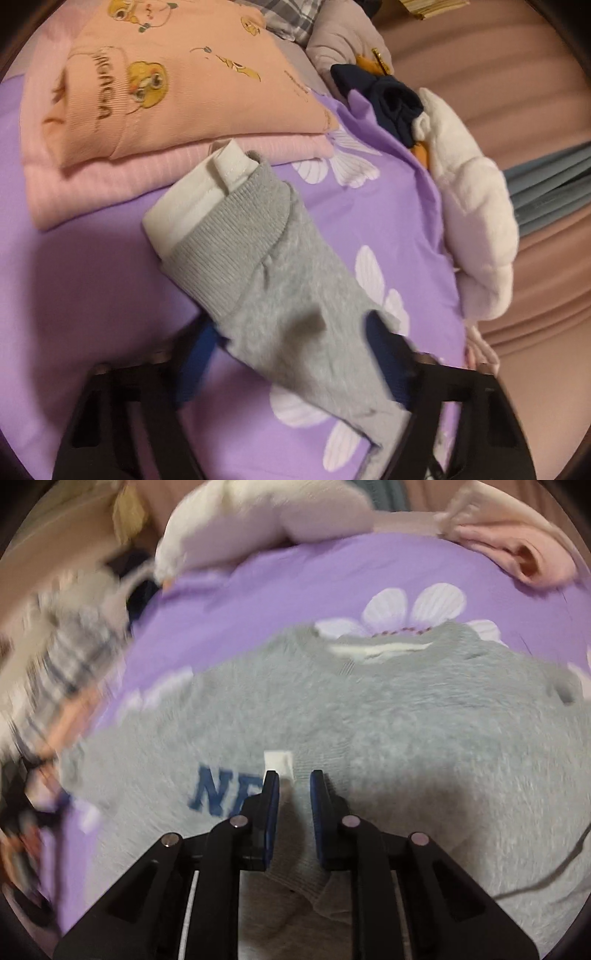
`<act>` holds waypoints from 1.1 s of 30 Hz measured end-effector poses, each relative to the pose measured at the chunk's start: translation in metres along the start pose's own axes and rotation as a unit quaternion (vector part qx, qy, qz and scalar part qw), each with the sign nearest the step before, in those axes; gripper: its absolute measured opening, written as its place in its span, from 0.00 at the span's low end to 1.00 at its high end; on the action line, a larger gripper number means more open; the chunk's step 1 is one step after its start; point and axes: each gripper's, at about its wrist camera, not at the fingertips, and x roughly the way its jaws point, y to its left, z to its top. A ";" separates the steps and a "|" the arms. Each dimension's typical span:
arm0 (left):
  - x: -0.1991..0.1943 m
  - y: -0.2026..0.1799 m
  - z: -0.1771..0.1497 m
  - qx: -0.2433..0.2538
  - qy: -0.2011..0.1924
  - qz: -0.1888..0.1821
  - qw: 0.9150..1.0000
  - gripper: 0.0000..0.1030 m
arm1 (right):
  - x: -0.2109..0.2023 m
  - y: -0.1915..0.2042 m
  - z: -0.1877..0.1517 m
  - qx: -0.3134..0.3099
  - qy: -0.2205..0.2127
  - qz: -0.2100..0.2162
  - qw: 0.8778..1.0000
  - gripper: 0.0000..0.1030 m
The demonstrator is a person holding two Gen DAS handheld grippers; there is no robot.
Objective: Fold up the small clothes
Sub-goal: 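Grasp the other sleeve cuff with the left tool, then fold the held sleeve across the sweatshirt front and release with the left tool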
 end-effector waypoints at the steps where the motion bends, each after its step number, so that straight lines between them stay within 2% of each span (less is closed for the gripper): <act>1: 0.002 0.002 0.001 0.000 0.002 0.009 1.000 0.45 | 0.000 0.006 0.000 -0.016 0.002 -0.009 1.000 0.17; 2: 0.003 0.004 0.002 -0.003 0.003 0.012 1.000 0.31 | -0.001 0.008 0.001 -0.019 0.004 -0.012 1.000 0.17; 4: 0.004 0.013 0.005 -0.020 0.008 0.013 1.000 0.16 | -0.011 0.011 0.003 -0.019 0.002 -0.003 1.000 0.18; 5: 0.003 0.018 0.005 -0.028 0.008 0.009 1.000 0.13 | -0.018 0.012 0.002 -0.019 -0.004 0.005 1.000 0.19; 8: 0.000 0.025 0.005 -0.040 0.007 -0.001 0.999 0.12 | -0.033 0.012 -0.004 -0.018 -0.014 0.023 0.999 0.19; 11: -0.005 0.016 0.003 -0.024 -0.001 0.011 1.000 0.10 | -0.044 0.005 -0.013 -0.008 -0.017 0.038 0.999 0.19; 14: -0.015 -0.004 0.003 0.005 -0.018 0.006 1.000 0.09 | -0.049 -0.002 -0.020 0.009 -0.014 0.050 0.999 0.19; 18: -0.030 -0.047 -0.001 0.073 -0.039 0.011 0.997 0.06 | -0.060 -0.003 -0.026 0.004 -0.019 0.056 0.998 0.19; 22: -0.036 -0.098 -0.016 0.148 -0.049 0.016 0.988 0.06 | -0.078 -0.006 -0.029 0.011 -0.037 0.071 0.997 0.19; 25: -0.035 -0.141 -0.040 0.211 -0.047 0.007 0.976 0.06 | -0.088 -0.015 -0.032 0.027 -0.044 0.080 0.995 0.19; 28: -0.026 -0.185 -0.078 0.290 -0.037 0.000 0.956 0.06 | -0.096 -0.027 -0.037 0.038 -0.046 0.076 0.995 0.19; 30: -0.017 -0.207 -0.109 0.342 -0.022 -0.005 0.939 0.06 | -0.101 -0.035 -0.043 0.044 -0.047 0.073 0.995 0.19; 32: -0.006 -0.224 -0.144 0.394 -0.002 -0.008 0.919 0.06 | -0.106 -0.045 -0.049 0.054 -0.048 0.073 0.995 0.19; 33: 0.001 -0.232 -0.169 0.431 0.012 -0.004 0.902 0.06 | -0.108 -0.049 -0.052 0.059 -0.049 0.073 0.994 0.20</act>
